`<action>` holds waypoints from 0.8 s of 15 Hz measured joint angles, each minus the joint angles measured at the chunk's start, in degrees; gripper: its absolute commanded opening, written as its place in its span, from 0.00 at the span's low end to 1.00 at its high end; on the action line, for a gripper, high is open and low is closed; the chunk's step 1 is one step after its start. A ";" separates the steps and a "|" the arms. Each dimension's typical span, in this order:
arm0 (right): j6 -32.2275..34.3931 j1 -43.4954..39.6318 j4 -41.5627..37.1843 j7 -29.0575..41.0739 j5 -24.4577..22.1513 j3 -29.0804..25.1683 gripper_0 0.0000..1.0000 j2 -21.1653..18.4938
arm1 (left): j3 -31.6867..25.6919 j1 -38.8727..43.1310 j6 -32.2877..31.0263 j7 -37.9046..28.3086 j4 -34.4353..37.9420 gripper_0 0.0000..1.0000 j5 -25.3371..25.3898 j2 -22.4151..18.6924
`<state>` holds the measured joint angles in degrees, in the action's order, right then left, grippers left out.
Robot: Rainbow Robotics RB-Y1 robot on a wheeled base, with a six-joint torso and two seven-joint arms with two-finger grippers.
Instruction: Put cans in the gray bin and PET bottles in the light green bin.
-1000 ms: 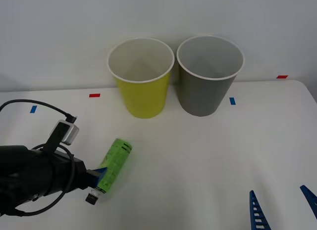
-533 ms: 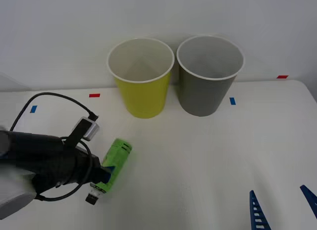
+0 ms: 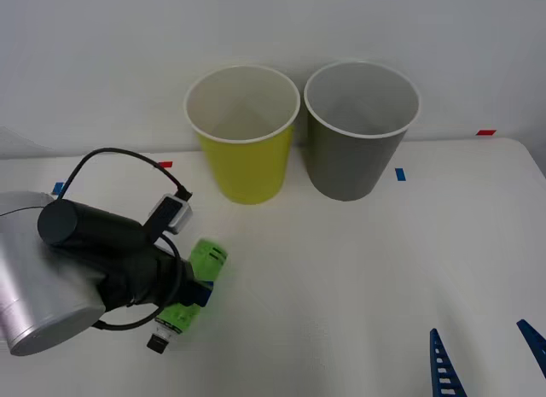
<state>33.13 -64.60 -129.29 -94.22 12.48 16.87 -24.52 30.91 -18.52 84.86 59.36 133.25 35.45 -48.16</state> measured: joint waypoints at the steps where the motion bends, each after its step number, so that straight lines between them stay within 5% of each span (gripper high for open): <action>1: 0.00 0.00 0.00 0.00 0.00 0.00 1.00 0.00 | 0.02 -0.14 0.04 0.02 -0.98 1.00 -0.04 0.99; 7: 0.00 0.00 0.00 0.00 0.00 0.00 1.00 0.00 | 0.27 -0.96 0.08 0.91 -5.70 1.00 -1.54 4.97; 12: 0.00 0.00 0.00 0.00 0.00 0.00 1.00 0.00 | 8.31 -7.16 4.14 -0.07 -8.32 1.00 -8.06 6.04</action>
<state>33.13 -64.60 -129.29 -94.22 12.48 16.87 -24.52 39.22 -25.68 89.00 59.28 124.93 27.39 -42.13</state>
